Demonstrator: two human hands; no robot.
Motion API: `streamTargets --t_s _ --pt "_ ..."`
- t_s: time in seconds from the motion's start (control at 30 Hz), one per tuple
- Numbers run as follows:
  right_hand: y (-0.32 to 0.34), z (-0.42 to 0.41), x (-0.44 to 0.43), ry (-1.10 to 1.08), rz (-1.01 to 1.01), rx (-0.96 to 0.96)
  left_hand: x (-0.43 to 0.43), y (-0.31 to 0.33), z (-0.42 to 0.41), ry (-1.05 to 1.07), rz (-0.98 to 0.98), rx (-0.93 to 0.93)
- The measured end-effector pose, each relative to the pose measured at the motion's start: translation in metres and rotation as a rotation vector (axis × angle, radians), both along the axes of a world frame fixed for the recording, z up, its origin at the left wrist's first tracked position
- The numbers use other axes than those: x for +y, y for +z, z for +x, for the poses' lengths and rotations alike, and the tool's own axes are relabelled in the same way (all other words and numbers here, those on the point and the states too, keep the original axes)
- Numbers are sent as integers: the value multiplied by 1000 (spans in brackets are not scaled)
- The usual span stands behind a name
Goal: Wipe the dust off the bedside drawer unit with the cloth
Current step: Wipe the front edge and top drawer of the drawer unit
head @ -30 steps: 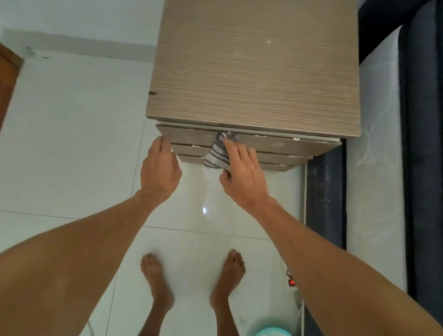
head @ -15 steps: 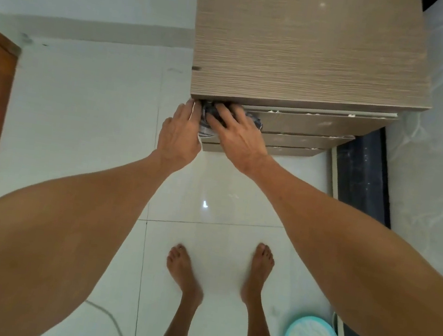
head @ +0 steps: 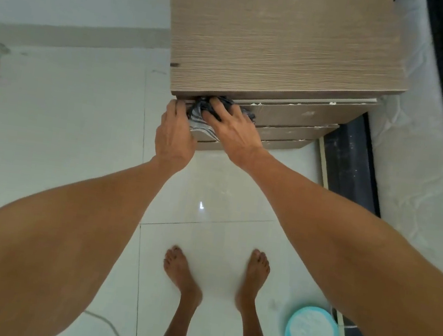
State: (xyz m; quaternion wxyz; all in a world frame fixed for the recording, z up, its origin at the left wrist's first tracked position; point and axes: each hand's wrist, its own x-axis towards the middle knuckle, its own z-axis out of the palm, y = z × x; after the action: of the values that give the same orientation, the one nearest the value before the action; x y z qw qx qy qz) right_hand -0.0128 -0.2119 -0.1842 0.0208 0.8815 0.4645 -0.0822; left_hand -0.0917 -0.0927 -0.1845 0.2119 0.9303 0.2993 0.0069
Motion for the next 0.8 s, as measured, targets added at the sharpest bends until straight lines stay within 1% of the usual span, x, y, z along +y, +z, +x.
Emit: streamTargets --t_s 0.07,0.17,0.27,0.33,0.53,0.67,0.8 --pt "-2 1 0 1 7 6 -2 -1 3 142 -100 -20" --pt "-9 2 -1 11 33 -28 -1 -10 7 300 -251 51" --pt "-18 5 -2 12 72 -65 2 -19 12 326 -380 71" --pt "-23 7 -3 13 98 -70 4 -22 15 342 -416 63" --pt "-24 5 -5 30 146 -82 14 -18 28 522 -627 81" --pt "-24 5 -5 37 126 -101 15 -15 34 636 -844 72" --pt "-21 4 -8 59 87 -140 17 -17 29 625 -923 47"
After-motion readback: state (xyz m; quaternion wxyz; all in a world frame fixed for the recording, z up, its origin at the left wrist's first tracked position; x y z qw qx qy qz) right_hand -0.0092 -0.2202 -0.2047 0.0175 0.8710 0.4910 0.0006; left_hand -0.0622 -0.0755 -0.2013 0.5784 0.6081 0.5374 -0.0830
